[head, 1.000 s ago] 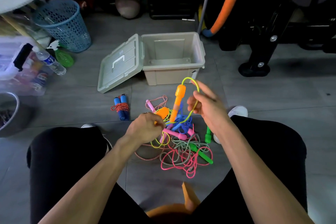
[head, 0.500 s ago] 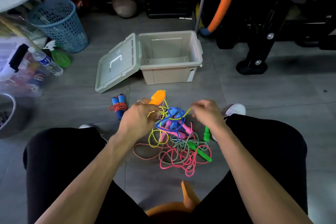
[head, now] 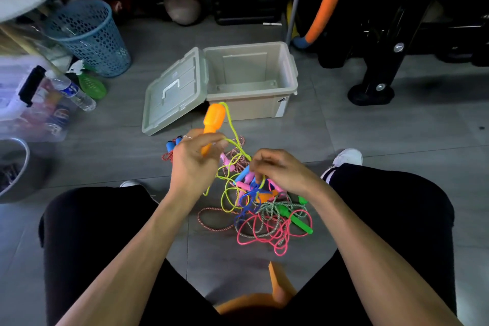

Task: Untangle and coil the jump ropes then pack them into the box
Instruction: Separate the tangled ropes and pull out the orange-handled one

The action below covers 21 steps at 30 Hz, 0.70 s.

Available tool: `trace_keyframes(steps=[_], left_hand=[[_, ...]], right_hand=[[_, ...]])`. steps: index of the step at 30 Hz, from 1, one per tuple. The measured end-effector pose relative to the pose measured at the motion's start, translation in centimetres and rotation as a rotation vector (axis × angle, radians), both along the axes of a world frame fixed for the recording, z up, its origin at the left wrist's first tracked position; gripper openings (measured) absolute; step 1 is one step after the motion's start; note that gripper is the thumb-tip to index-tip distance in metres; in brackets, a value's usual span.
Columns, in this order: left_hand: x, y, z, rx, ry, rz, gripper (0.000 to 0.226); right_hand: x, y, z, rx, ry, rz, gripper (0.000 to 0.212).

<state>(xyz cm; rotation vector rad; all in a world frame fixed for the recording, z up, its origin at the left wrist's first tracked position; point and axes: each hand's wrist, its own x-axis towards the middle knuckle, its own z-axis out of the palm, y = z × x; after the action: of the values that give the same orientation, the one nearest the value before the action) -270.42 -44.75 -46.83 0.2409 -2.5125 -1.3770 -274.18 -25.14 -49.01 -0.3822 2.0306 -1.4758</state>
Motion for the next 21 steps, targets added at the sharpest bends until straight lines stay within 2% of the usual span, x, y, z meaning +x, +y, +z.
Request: trace_keyframes(steps=[2,4,5,7,9,11,13,15,18,21], left_hand=[[-0.2,-0.6,0.2,0.106,-0.023,0.127,0.011],[-0.5,-1.2,0.3,0.121,-0.118,0.203,0.012],[-0.6,-1.4,0.2,0.084,-0.221,0.206,0.014],[-0.5,-1.5,-0.5,-0.071,-0.501,0.137,0.013],[-0.2,-1.5,-1.5,-0.196,-0.636,0.026,0.016],[-0.1,-1.4,-1.8,-0.2,-0.586,-0.05,0.02],[-0.2,-1.0,-1.2,-0.202,-0.416,-0.152,0.032],[-0.2,-0.4,-0.7,-0.225,-0.264,-0.283,0.04],[0.0,0.0,-1.1,-0.262,-0.143,-0.391,0.023],[-0.1,0.1,-1.3,-0.273,-0.1,-0.265,0.015]], right_hand=[[-0.2,0.6,-0.7,0.242,0.101,0.044,0.025],[-0.6,0.9,-1.4,0.465,0.255,0.012,0.028],[-0.7,0.8,-1.6,0.466,0.315,-0.052,0.028],[-1.0,0.8,-1.1,0.286,0.389,-0.218,0.028],[-1.0,0.7,0.1,0.123,0.431,-0.248,0.025],[-0.9,0.8,0.9,0.145,0.487,-0.117,0.026],[-0.6,0.7,0.8,0.214,0.514,0.008,0.026],[-0.5,0.5,0.7,0.221,0.514,0.043,0.026],[-0.4,0.0,1.1,0.183,0.493,0.053,0.03],[-0.2,0.1,1.1,0.22,0.493,0.045,0.031]])
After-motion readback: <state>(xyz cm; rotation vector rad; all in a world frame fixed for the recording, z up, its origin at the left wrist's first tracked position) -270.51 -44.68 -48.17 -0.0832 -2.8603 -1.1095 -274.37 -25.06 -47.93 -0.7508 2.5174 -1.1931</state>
